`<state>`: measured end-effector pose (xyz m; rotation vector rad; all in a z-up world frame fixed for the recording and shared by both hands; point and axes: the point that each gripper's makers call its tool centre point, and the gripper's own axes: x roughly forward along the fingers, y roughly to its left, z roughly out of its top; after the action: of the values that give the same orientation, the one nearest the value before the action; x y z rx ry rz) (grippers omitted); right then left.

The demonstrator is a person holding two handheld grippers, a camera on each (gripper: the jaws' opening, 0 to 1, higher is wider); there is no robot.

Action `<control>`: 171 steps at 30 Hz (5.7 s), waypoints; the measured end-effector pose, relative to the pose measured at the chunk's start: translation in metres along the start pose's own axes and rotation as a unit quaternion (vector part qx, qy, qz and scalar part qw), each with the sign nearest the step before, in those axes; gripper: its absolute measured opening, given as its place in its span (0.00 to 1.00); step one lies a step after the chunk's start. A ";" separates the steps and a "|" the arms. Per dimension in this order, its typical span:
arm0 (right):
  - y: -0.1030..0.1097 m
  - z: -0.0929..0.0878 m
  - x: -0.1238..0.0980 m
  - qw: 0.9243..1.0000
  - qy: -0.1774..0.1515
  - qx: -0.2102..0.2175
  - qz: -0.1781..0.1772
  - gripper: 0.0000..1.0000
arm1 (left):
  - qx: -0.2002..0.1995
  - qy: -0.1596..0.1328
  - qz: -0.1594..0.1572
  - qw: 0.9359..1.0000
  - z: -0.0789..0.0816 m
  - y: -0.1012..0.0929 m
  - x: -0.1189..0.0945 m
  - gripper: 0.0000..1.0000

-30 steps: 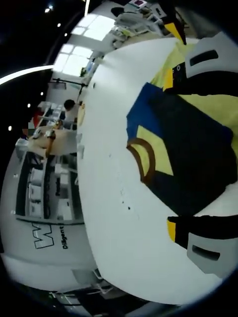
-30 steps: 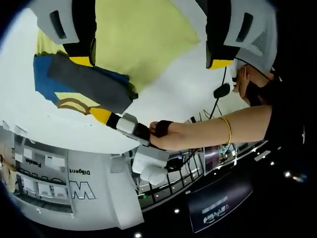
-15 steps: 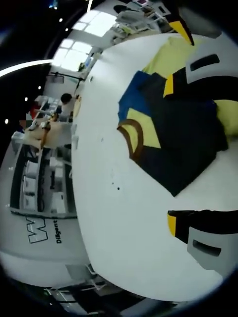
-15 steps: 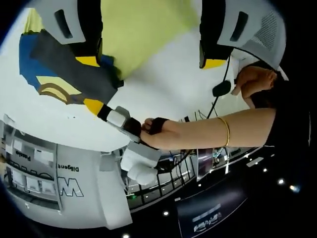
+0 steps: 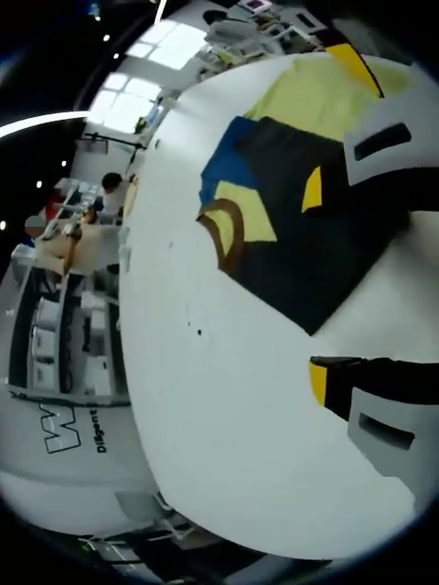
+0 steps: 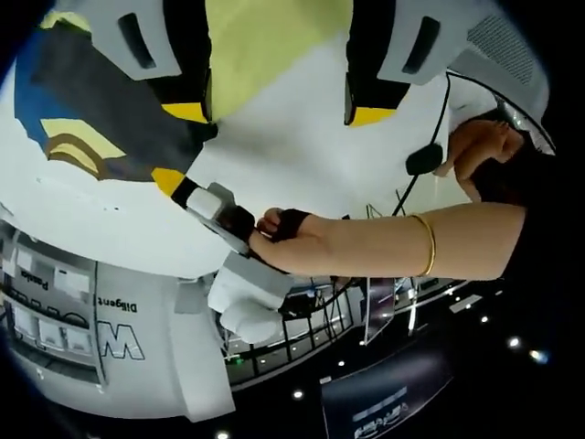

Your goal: Fold the garment on the visible template until the final outline fits inside the template.

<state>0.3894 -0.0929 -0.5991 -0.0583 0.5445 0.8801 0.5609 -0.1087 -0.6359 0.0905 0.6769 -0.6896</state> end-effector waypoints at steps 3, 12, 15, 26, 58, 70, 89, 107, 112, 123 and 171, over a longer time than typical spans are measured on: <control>-0.005 -0.002 0.011 1.000 -0.006 0.008 -0.012 0.44 | -0.003 0.009 0.002 1.000 -0.007 0.004 0.006 0.49; -0.025 -0.016 0.043 0.998 0.003 0.006 -0.070 0.25 | 0.009 0.027 -0.007 1.000 -0.019 0.008 0.019 0.39; -0.034 -0.018 0.052 0.995 0.007 0.018 -0.093 0.23 | 0.002 0.025 0.000 1.000 -0.018 0.014 0.023 0.38; -0.063 -0.033 0.065 0.978 0.010 0.084 -0.189 0.12 | -0.001 0.022 0.019 1.000 -0.015 0.020 0.029 0.24; -0.077 -0.026 0.070 0.930 -0.027 0.230 -0.284 0.00 | -0.018 0.019 0.049 0.998 -0.014 0.028 0.035 0.02; -0.067 -0.038 0.064 0.942 -0.015 0.200 -0.268 0.00 | -0.022 0.015 0.059 0.998 -0.011 0.034 0.037 0.02; -0.064 -0.035 0.071 0.944 -0.023 0.219 -0.248 0.00 | -0.010 0.013 0.070 0.997 -0.008 0.036 0.040 0.02; -0.062 -0.018 0.016 0.956 -0.043 0.190 -0.219 0.42 | -0.016 -0.001 0.058 0.998 0.001 0.019 -0.006 0.44; -0.071 -0.013 -0.012 0.959 -0.046 0.170 -0.220 0.59 | -0.010 -0.009 0.061 0.998 0.001 0.013 -0.020 0.59; -0.083 -0.008 -0.060 0.971 -0.033 0.123 -0.202 0.85 | -0.004 -0.014 0.041 0.999 -0.014 -0.027 -0.054 0.87; -0.110 -0.146 -0.244 0.977 0.104 0.108 -0.152 0.94 | -0.013 0.068 0.004 0.998 -0.143 -0.148 -0.160 0.70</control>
<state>0.2843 -0.3781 -0.6279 -0.0345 0.8024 0.5145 0.3006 -0.0928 -0.6315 0.1174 0.8145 -0.6710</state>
